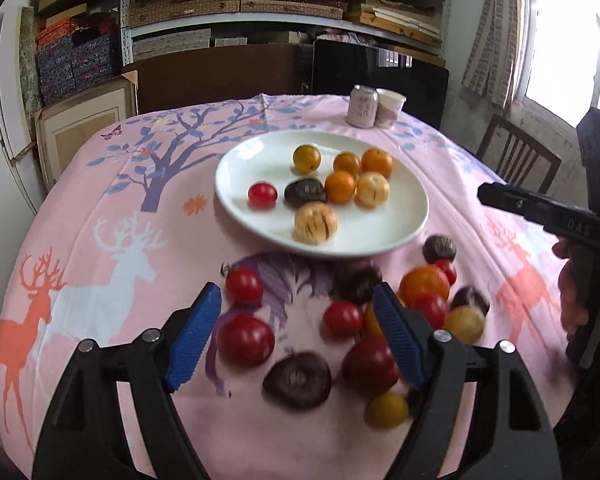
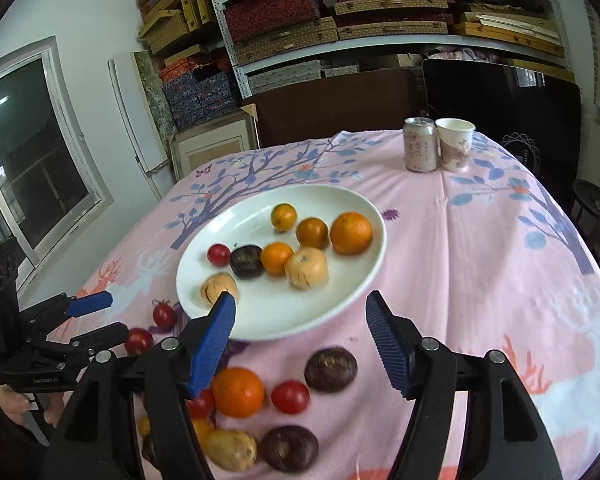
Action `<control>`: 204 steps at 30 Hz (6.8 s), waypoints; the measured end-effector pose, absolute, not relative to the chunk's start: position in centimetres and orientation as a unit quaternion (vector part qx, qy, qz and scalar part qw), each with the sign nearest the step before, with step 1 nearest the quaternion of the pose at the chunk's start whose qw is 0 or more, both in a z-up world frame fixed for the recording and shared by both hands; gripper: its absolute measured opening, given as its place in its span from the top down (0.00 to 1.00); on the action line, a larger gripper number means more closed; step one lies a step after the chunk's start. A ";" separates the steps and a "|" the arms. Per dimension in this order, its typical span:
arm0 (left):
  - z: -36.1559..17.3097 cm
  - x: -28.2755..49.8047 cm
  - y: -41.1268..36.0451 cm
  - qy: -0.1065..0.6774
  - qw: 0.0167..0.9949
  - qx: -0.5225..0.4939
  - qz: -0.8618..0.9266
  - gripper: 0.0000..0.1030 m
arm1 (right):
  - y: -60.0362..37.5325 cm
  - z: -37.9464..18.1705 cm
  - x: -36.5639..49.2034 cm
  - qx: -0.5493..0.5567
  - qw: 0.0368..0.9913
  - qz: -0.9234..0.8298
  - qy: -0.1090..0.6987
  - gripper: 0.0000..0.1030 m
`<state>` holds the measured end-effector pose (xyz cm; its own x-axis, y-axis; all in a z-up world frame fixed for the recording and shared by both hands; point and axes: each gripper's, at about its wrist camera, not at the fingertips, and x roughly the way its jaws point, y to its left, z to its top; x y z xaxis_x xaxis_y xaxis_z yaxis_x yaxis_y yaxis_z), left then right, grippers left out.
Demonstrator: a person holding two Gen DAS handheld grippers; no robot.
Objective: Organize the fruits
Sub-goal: 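Move the left gripper toward another dark passion fruit while the right gripper approaches the pile, then grasp a dark passion fruit with the left gripper while the right grasps a pale pepino, then lower the passion fruit and pepino onto the plate and open both grippers, then grasp a dark passion fruit with the left gripper while the right grasps another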
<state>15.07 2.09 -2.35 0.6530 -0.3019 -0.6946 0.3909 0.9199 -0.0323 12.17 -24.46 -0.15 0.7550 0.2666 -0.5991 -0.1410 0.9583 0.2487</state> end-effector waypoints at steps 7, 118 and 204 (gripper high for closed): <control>-6.4 12.6 3.2 0.417 0.890 0.074 -0.168 0.26 | -26.4 -4.7 8.2 0.129 0.920 0.089 0.360 0.34; -2.3 18.2 -5.7 0.347 0.909 0.080 -0.217 0.56 | -25.1 0.3 12.5 0.093 0.933 0.153 0.312 0.62; -6.8 4.4 -1.1 0.371 0.878 0.040 -0.298 0.61 | -21.7 -6.1 7.4 0.013 0.888 0.181 0.423 0.39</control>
<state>4.43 -1.06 -6.81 0.5463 -0.4943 -0.6762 0.5535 0.8189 -0.1515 7.43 -21.70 -6.08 0.5758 0.3329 -0.7467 -0.3105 0.9340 0.1770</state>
